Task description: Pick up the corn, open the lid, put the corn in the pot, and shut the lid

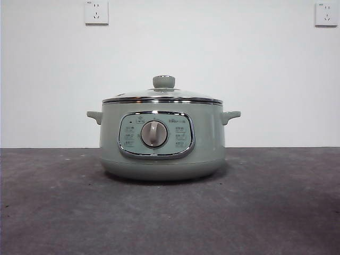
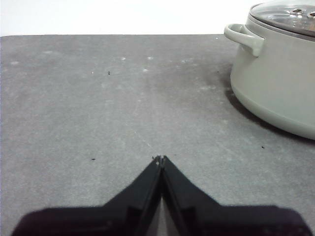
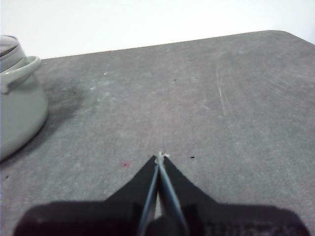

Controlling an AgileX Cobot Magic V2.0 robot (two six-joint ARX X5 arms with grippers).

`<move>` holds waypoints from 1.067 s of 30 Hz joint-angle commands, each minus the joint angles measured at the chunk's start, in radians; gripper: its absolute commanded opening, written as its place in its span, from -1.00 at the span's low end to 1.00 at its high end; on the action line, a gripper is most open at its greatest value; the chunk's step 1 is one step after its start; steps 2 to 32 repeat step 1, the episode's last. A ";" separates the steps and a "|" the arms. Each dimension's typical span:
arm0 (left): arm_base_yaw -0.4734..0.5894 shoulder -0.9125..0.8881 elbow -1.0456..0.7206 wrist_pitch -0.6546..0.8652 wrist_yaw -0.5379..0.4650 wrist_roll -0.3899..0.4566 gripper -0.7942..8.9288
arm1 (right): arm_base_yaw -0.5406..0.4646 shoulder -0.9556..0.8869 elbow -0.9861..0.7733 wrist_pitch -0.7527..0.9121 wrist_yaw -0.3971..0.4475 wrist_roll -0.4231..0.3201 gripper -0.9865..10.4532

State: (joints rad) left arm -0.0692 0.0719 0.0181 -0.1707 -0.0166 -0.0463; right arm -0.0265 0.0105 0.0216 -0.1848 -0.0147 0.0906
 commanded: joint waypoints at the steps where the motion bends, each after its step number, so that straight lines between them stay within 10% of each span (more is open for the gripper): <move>1: -0.002 0.000 -0.011 0.007 -0.003 -0.002 -0.84 | 0.001 -0.002 -0.007 0.003 0.005 0.010 -0.83; 32: -0.002 0.000 -0.011 0.007 -0.003 -0.002 -0.84 | 0.001 -0.002 -0.007 0.003 0.005 0.010 -0.83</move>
